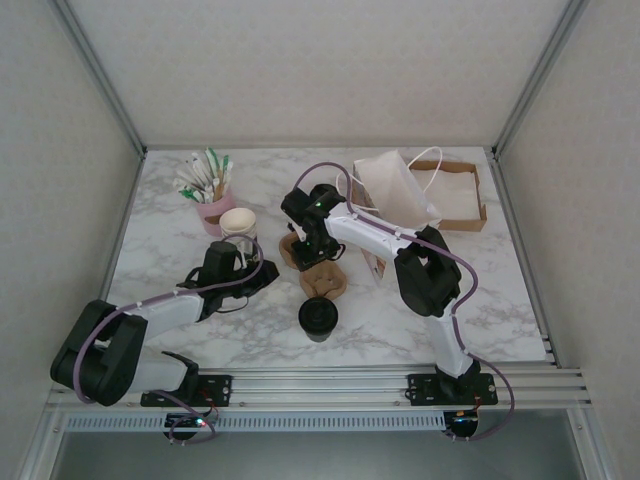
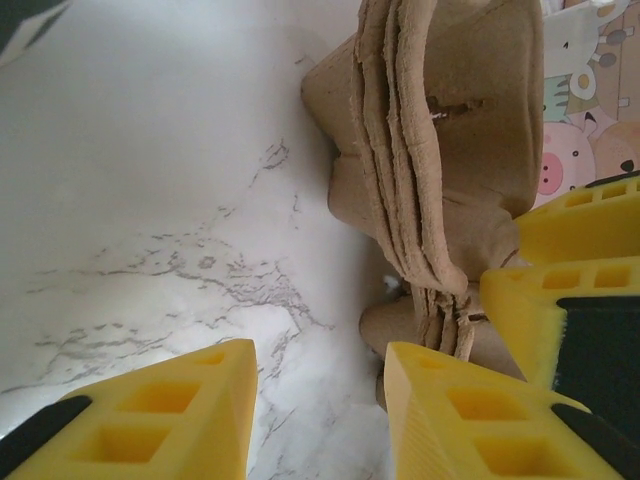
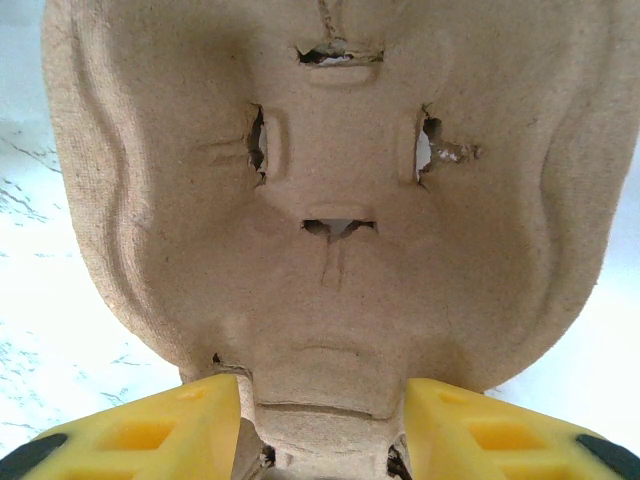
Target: Pack the takeout coffee
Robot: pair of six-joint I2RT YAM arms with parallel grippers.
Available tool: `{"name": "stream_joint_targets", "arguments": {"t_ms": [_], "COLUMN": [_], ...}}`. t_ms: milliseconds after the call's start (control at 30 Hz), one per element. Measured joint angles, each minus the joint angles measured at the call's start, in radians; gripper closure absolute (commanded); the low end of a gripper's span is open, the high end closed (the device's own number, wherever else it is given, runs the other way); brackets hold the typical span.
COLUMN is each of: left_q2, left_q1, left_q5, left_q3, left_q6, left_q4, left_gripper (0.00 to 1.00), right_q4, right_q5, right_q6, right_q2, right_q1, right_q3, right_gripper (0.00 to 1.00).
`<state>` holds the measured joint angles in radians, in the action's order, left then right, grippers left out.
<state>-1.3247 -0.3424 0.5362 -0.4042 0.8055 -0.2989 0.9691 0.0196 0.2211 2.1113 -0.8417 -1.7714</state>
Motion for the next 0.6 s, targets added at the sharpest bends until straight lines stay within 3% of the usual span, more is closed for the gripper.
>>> {"name": "stream_joint_targets", "arguments": {"t_ms": [600], "left_q2": [-0.048], "left_q1": [0.0], "left_q5": [0.023], "left_q3": [0.0], "left_q6": [0.03], "left_q4": [-0.095], "left_gripper": [0.66], "right_q4": [0.005], "right_q5": [-0.021], "right_q6": [0.0], "right_q2": [0.0], "right_q1": [0.0], "right_q3": [0.0], "right_gripper": [0.51]}}
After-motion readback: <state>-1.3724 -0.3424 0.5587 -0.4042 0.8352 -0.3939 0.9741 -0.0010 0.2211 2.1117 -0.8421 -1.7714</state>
